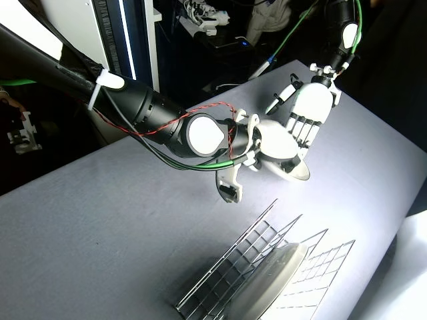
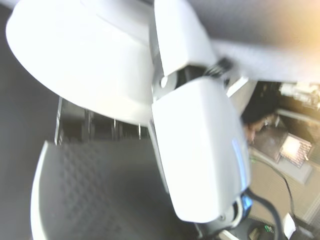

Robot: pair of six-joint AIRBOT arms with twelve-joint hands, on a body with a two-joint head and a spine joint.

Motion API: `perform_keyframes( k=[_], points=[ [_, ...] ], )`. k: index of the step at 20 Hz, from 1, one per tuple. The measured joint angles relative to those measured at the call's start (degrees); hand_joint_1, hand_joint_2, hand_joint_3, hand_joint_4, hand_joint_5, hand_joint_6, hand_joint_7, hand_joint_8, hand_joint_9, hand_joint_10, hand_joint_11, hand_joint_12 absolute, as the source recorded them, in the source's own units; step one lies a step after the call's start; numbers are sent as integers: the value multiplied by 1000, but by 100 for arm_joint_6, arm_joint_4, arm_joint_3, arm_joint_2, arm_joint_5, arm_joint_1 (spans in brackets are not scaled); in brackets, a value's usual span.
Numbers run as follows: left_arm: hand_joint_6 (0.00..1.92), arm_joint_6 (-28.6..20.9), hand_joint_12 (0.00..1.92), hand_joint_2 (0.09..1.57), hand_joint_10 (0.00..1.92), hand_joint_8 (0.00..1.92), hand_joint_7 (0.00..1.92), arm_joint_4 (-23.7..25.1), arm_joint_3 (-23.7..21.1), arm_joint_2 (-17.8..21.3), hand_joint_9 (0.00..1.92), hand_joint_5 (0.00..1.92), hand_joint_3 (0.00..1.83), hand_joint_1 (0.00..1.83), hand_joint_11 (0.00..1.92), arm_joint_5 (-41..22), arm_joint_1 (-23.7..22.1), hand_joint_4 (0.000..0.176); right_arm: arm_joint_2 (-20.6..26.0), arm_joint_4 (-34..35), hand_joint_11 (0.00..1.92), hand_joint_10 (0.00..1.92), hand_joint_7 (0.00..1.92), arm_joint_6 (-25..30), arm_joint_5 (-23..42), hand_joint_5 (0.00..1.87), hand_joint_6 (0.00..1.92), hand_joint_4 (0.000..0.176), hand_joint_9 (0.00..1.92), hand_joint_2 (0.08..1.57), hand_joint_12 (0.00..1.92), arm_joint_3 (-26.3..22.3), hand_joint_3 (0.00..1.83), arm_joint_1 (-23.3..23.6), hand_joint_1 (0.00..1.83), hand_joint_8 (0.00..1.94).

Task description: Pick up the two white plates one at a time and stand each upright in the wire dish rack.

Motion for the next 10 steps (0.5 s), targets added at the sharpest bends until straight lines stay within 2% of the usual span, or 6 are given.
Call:
perform_keyframes(
  k=[2,5,7,8,10],
  points=[
    [0,-52,0,1198,0,0,0,-4,0,0,0,0,0,0,0,-4,0,0,0,-7,885,899,1006,-20,15,944,923,0,1027,1078,1435,0,1,0,1497,837],
    [0,-133,0,1199,0,0,0,96,-2,7,0,0,1,0,0,-22,-107,0,13,-7,862,875,1016,-20,42,962,911,0,1015,1078,1445,-2,0,0,1497,870],
    [0,-151,0,1200,0,0,0,212,-52,52,0,0,1,0,0,-28,-297,0,26,-2,841,895,1009,2,55,965,911,0,998,1084,1487,-7,0,11,1495,867],
    [0,-179,0,1204,0,0,0,258,-55,74,0,0,3,0,0,-39,-393,0,28,0,864,847,1056,4,57,994,861,0,1031,1070,1454,-7,0,24,1497,785],
    [0,-179,0,1201,0,0,0,450,-74,162,0,0,1,0,0,-105,-667,0,98,2,880,869,1033,24,90,978,882,0,1018,1073,1450,-42,2,31,1495,811]
  ],
)
